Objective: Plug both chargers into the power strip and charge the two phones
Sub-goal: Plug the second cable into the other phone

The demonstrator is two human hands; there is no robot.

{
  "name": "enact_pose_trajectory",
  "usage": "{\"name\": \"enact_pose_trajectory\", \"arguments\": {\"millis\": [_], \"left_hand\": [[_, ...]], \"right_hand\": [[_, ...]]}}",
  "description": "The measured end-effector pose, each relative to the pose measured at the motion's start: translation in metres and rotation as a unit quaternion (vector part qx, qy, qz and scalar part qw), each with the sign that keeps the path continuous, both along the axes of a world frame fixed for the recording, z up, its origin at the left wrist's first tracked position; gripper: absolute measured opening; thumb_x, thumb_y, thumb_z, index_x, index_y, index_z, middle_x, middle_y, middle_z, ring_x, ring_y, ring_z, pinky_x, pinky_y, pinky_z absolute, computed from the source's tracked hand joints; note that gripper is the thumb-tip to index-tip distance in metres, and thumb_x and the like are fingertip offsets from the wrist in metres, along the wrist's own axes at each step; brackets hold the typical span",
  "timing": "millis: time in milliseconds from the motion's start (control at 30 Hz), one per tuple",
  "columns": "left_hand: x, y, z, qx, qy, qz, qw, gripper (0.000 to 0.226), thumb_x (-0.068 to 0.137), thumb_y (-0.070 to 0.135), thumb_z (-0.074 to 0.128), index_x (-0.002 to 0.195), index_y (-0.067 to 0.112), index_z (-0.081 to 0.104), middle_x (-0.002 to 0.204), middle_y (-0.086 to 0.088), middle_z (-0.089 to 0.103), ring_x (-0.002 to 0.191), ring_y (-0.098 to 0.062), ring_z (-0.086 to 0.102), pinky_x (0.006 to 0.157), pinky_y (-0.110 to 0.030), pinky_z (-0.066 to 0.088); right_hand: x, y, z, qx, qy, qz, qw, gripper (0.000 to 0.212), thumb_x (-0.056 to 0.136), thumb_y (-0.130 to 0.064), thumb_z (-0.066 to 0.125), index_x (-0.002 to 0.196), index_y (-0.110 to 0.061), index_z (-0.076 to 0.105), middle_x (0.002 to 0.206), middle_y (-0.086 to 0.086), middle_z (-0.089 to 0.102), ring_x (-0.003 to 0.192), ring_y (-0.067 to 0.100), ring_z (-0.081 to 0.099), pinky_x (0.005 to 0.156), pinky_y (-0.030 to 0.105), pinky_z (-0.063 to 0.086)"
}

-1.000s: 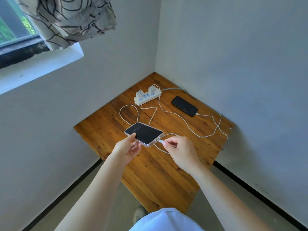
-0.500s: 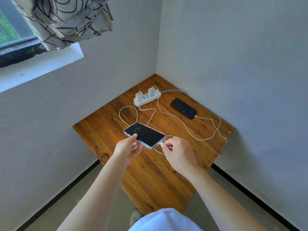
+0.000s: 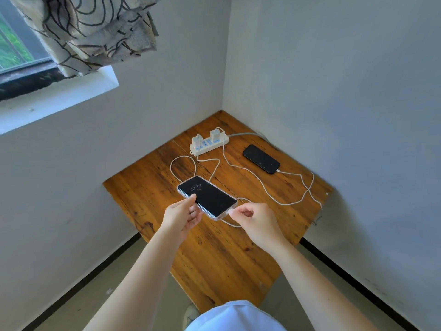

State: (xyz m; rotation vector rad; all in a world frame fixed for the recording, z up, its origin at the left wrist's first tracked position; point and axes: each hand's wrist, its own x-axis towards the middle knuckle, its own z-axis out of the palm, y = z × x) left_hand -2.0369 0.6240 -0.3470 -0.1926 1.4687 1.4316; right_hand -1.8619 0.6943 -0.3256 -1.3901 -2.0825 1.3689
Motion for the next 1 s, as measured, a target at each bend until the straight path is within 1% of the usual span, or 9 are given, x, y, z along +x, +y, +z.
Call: {"name": "enact_pose_trajectory", "arguments": {"millis": [67,167,300,400,433,533,733,900,1000], "left_hand": [[-0.001,-0.001,-0.001,0.008,0.001,-0.009,1.0,0.026,0.088,0.018,0.065,0.109,0.003,0.062,0.071,-0.01,0.059,0.063,-0.017,0.06,0.05,-0.023,0.055],[-0.001,-0.001,-0.002,0.013,0.003,-0.026,1.0,0.031,0.088,0.018,0.064,0.114,0.003,0.06,0.069,-0.01,0.057,0.061,-0.016,0.059,0.052,-0.024,0.055],[0.0,-0.004,-0.004,0.018,-0.005,-0.045,0.999,0.035,0.088,0.019,0.064,0.119,0.003,0.058,0.072,-0.011,0.057,0.064,-0.017,0.058,0.055,-0.024,0.055],[0.0,-0.007,-0.006,0.024,-0.023,-0.054,0.998,0.032,0.089,0.017,0.063,0.118,0.003,0.058,0.066,-0.008,0.059,0.062,-0.017,0.059,0.058,-0.024,0.055],[0.0,-0.008,-0.006,0.024,-0.028,-0.056,0.998,0.031,0.09,0.017,0.062,0.117,0.003,0.059,0.065,-0.008,0.06,0.062,-0.017,0.06,0.058,-0.025,0.055],[-0.002,-0.009,-0.006,0.021,-0.032,-0.063,0.997,0.026,0.091,0.014,0.06,0.115,0.005,0.06,0.067,-0.009,0.065,0.063,-0.018,0.063,0.054,-0.025,0.055],[-0.002,-0.011,-0.004,0.015,-0.032,-0.075,0.997,0.023,0.092,0.013,0.059,0.114,0.006,0.061,0.075,-0.012,0.066,0.067,-0.02,0.065,0.049,-0.025,0.054],[-0.005,-0.01,-0.006,0.017,-0.029,-0.079,0.996,0.021,0.092,0.013,0.059,0.112,0.007,0.062,0.079,-0.013,0.067,0.067,-0.02,0.066,0.052,-0.026,0.055],[-0.006,-0.01,-0.007,0.02,-0.024,-0.088,0.996,0.024,0.092,0.012,0.058,0.115,0.009,0.061,0.084,-0.013,0.066,0.071,-0.02,0.066,0.056,-0.028,0.055]], "right_hand": [[0.002,0.005,0.0,-0.065,0.017,-0.036,0.997,0.024,0.088,-0.037,0.059,0.096,-0.017,0.068,0.086,-0.002,0.07,0.08,0.01,0.066,0.065,0.021,0.056],[0.005,0.01,-0.002,-0.147,0.03,-0.078,0.986,0.019,0.094,-0.029,0.054,0.105,-0.016,0.064,0.095,0.001,0.069,0.084,0.012,0.066,0.063,0.017,0.054],[0.008,0.01,-0.008,-0.194,0.058,-0.096,0.975,0.015,0.094,-0.023,0.055,0.104,-0.019,0.066,0.093,0.0,0.071,0.087,0.014,0.068,0.067,0.019,0.055],[0.008,0.01,-0.014,-0.201,0.064,-0.099,0.972,0.017,0.093,-0.019,0.057,0.106,-0.015,0.067,0.093,0.004,0.072,0.088,0.017,0.069,0.078,0.029,0.058],[0.008,0.01,-0.015,-0.201,0.064,-0.099,0.972,0.017,0.092,-0.017,0.058,0.106,-0.014,0.067,0.093,0.005,0.072,0.088,0.018,0.069,0.079,0.03,0.058],[0.008,0.01,-0.019,-0.198,0.059,-0.1,0.973,0.017,0.091,-0.016,0.059,0.106,-0.012,0.067,0.092,0.006,0.073,0.086,0.018,0.07,0.078,0.03,0.059],[0.008,0.01,-0.022,-0.187,0.047,-0.104,0.976,0.018,0.091,-0.015,0.06,0.107,-0.011,0.067,0.092,0.007,0.072,0.086,0.018,0.069,0.078,0.03,0.059],[0.007,0.011,-0.022,-0.181,0.042,-0.099,0.978,0.017,0.091,-0.014,0.06,0.106,-0.012,0.067,0.09,0.006,0.072,0.084,0.017,0.07,0.073,0.026,0.058],[0.007,0.011,-0.021,-0.182,0.042,-0.1,0.977,0.015,0.091,-0.013,0.06,0.104,-0.013,0.066,0.09,0.005,0.072,0.083,0.017,0.07,0.071,0.024,0.058]]}}
